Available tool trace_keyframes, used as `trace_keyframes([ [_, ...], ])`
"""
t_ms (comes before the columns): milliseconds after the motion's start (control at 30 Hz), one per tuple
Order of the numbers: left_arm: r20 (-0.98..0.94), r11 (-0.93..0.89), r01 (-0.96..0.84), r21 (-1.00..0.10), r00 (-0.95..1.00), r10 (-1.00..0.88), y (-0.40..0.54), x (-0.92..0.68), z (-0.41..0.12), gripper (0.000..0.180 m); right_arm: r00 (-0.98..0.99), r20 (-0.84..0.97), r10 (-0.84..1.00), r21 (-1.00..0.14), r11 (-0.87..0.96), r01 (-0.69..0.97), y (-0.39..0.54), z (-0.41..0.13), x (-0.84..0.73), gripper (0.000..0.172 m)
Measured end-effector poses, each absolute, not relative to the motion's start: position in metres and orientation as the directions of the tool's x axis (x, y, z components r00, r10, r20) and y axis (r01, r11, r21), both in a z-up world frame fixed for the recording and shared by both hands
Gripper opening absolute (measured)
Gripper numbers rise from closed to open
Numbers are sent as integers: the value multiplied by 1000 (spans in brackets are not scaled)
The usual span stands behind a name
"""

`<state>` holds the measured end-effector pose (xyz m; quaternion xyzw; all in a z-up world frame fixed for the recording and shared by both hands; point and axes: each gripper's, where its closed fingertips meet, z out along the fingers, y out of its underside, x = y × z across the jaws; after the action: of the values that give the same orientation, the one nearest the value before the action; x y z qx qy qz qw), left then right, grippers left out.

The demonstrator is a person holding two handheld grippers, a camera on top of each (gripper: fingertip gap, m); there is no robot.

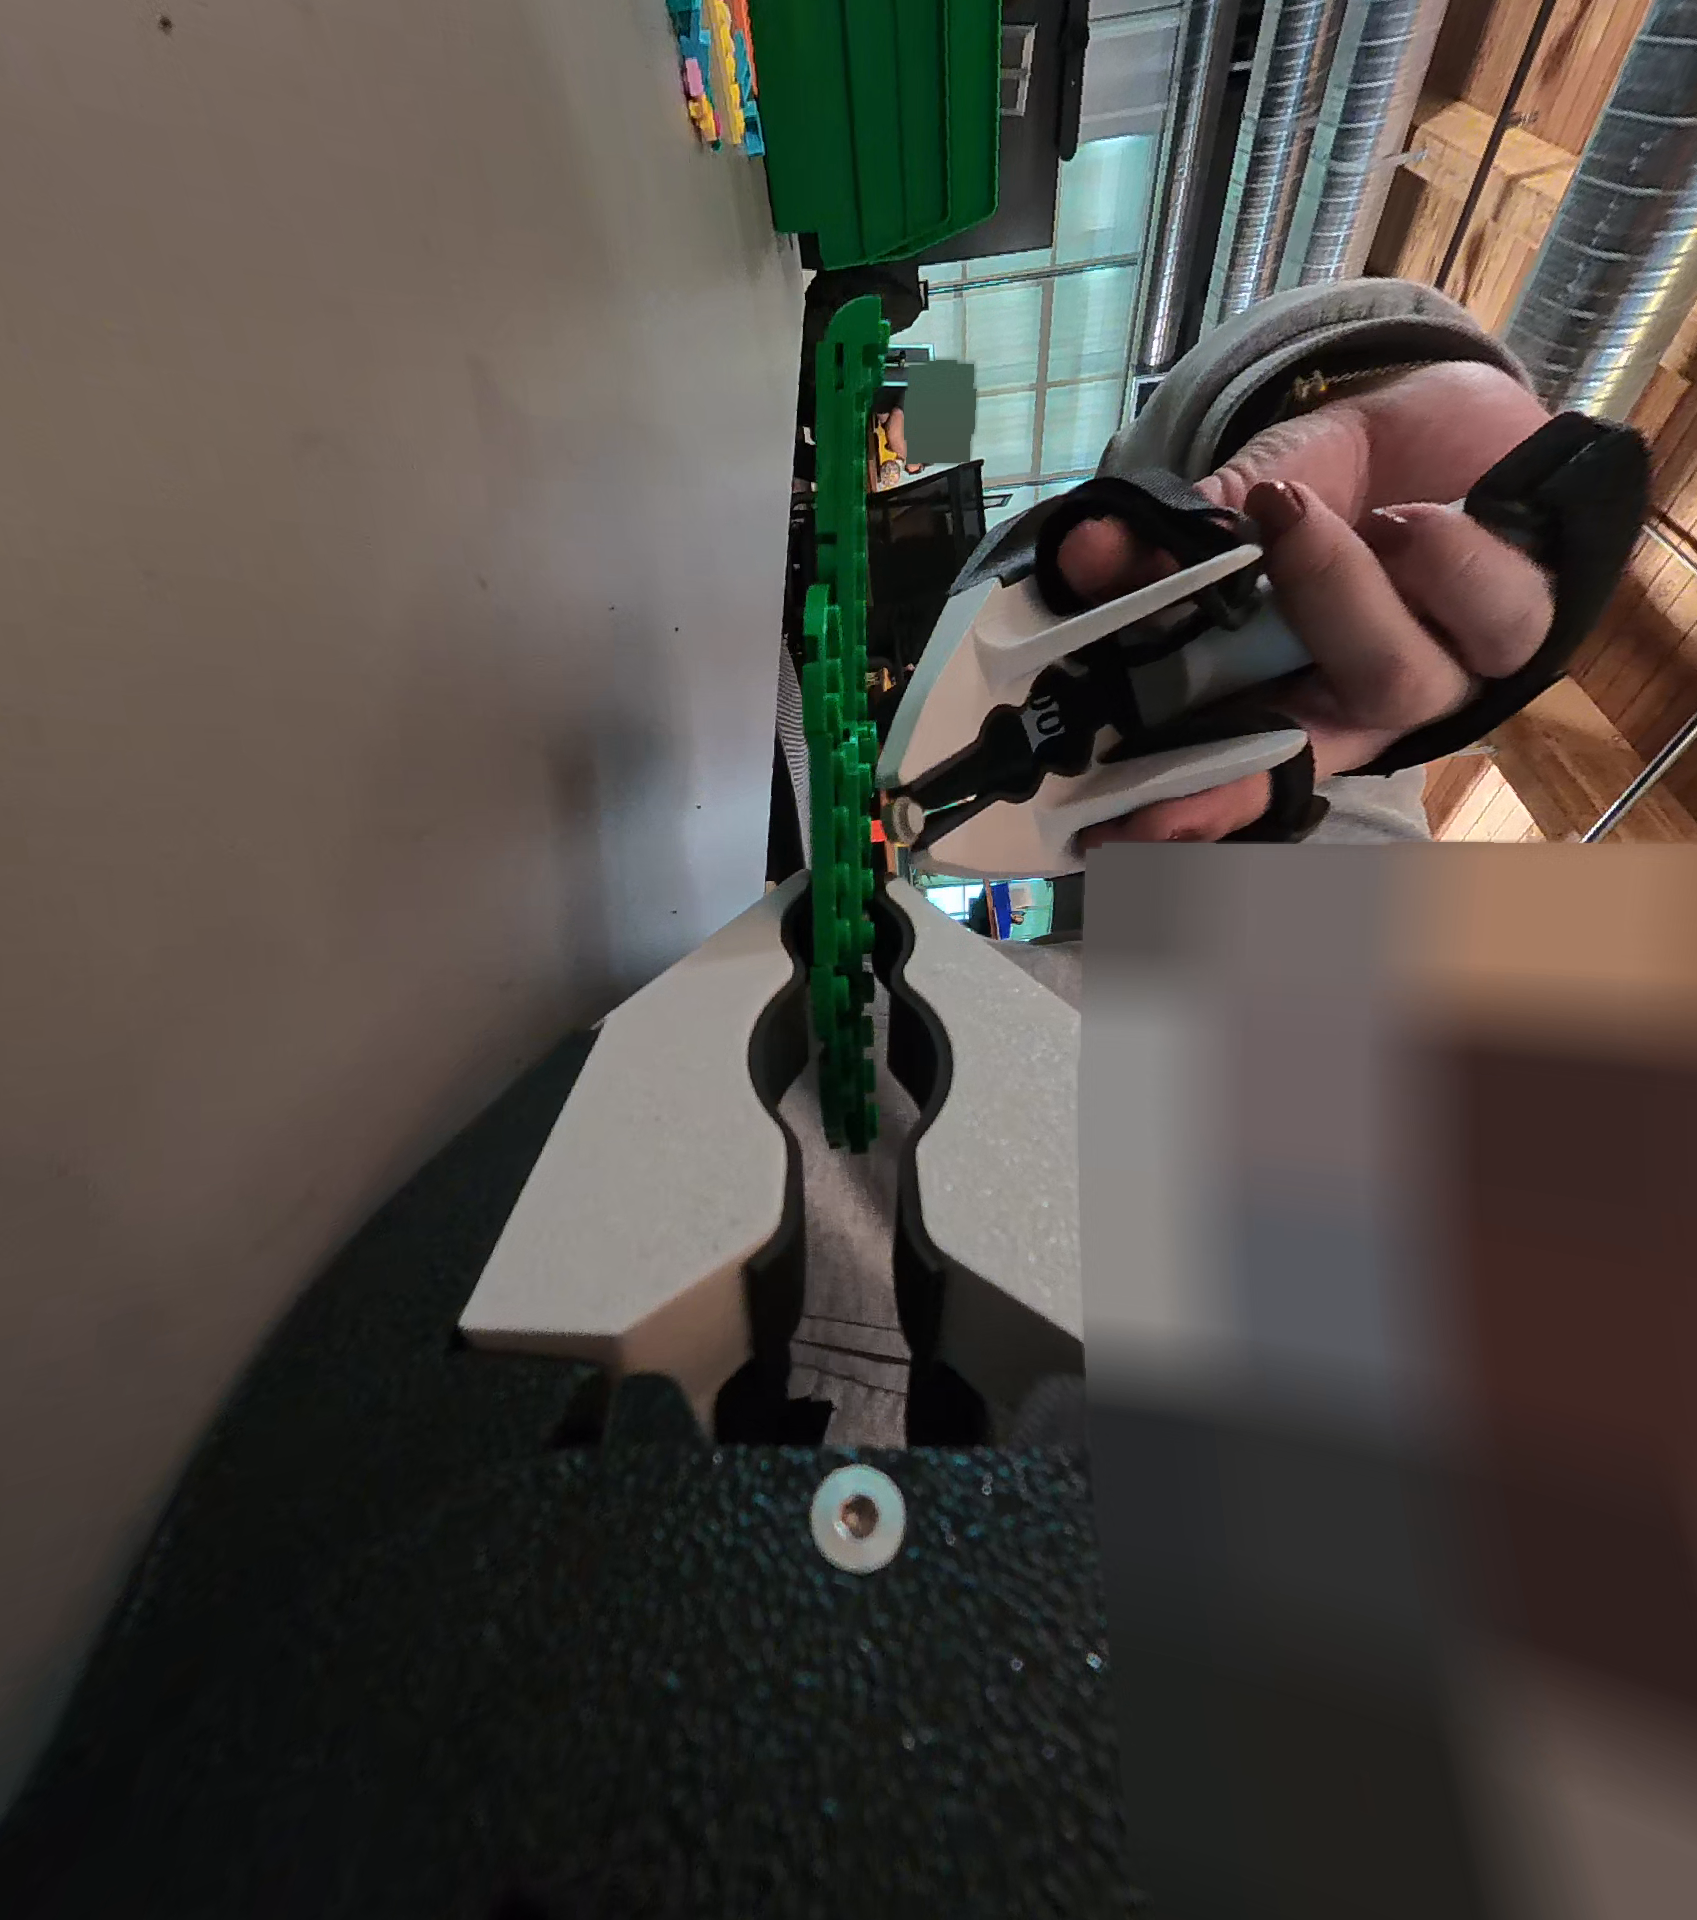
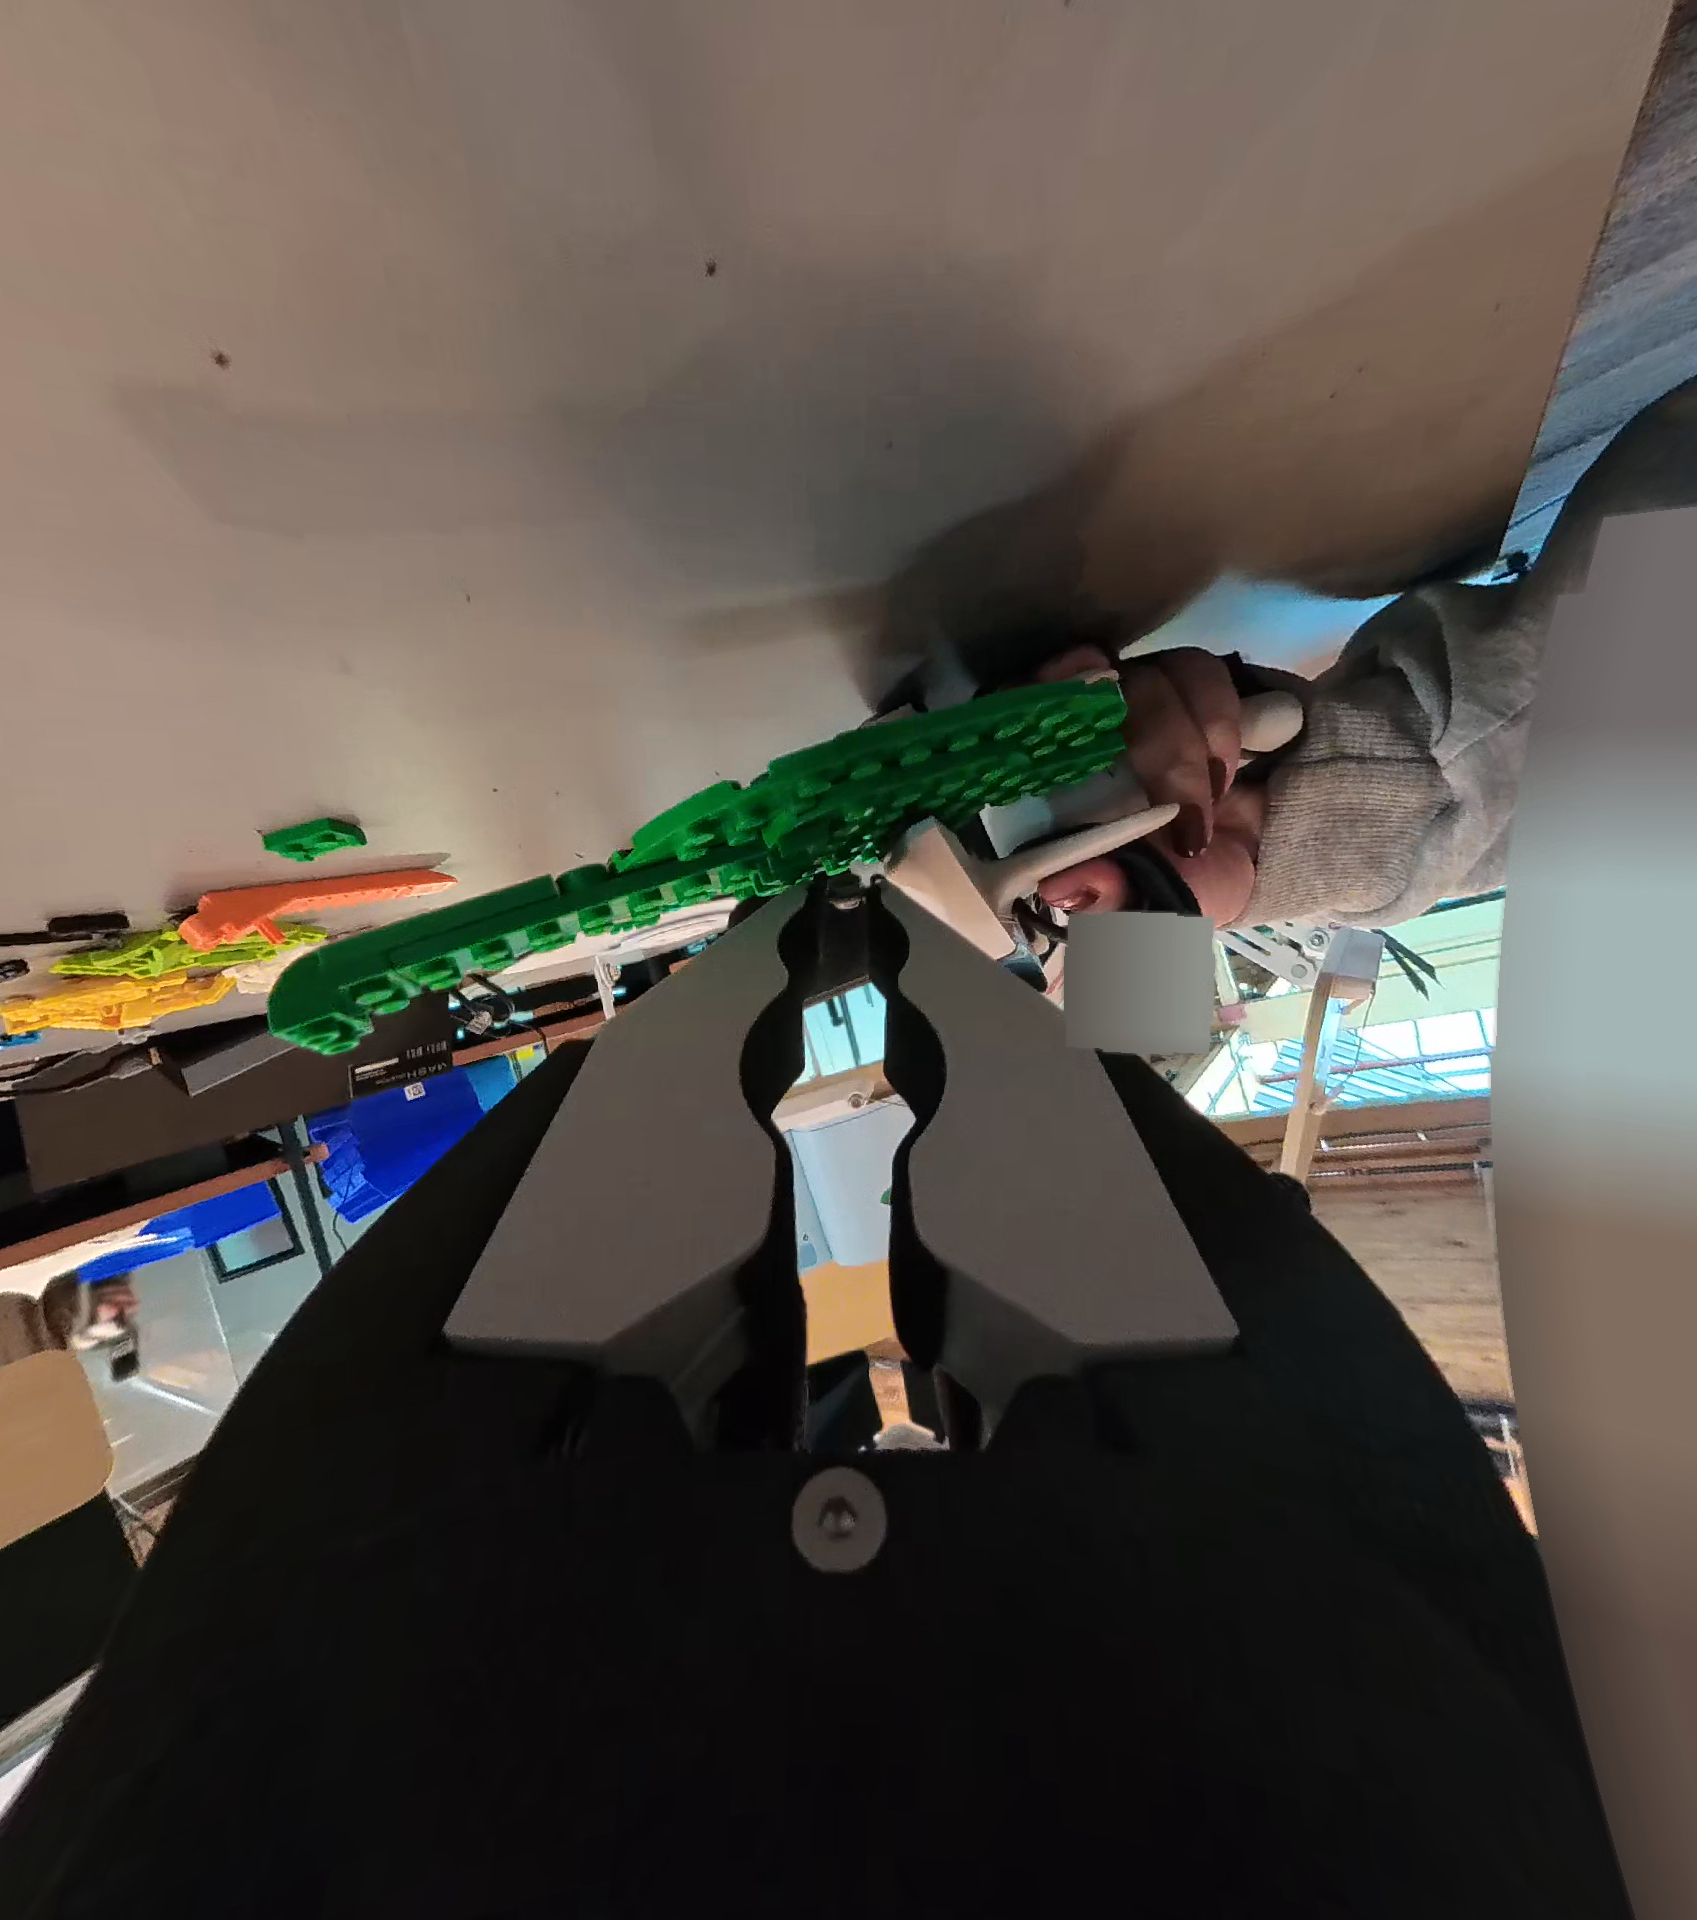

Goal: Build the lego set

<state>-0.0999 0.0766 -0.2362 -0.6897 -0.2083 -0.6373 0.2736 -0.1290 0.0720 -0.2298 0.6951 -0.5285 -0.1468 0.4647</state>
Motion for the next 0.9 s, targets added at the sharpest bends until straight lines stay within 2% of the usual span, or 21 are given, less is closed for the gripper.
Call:
trace_keyframes([
  [267, 993, -762, 638, -110, 94, -65, 77, -100, -235, 5, 376, 325, -868, 786, 26, -618, 70, -228, -125, 10],
  [400, 993, -762, 638, -112, 96, -65, 77, -100, -235, 6, 301, 399, -866, 766, 135, -629, 70, -222, -128, 18],
  [500, 993, -759, 641, -115, 98, -67, 77, -100, -235, 6, 152, 534, -832, 694, 328, -641, 76, -211, -136, 18],
  [567, 992, -757, 643, -120, 103, -70, 77, -100, -236, 6, -17, 666, -745, 563, 518, -643, 82, -203, -140, 18],
  [600, 992, -756, 643, -121, 105, -70, 77, -100, -236, 6, -137, 734, -666, 449, 626, -638, 84, -200, -140, 15],
  [667, 992, -758, 640, -123, 108, -69, 77, -100, -236, 6, -439, 795, -419, 102, 805, -584, 85, -202, -134, 7],
  [733, 991, -762, 636, -123, 112, -66, 77, -99, -237, 6, -734, 662, -152, -278, 859, -429, 77, -205, -120, 6],
  [767, 991, -764, 634, -123, 116, -62, 77, -99, -237, 6, -830, 556, -49, -419, 846, -330, 72, -203, -114, 6],
  [833, 990, -767, 629, -125, 129, -56, 77, -98, -239, 5, -920, 382, 83, -564, 810, -161, 67, -202, -111, 7],
  [900, 989, -769, 627, -125, 137, -50, 77, -98, -240, 5, -945, 294, 145, -583, 810, -57, 68, -208, -115, 7],
])
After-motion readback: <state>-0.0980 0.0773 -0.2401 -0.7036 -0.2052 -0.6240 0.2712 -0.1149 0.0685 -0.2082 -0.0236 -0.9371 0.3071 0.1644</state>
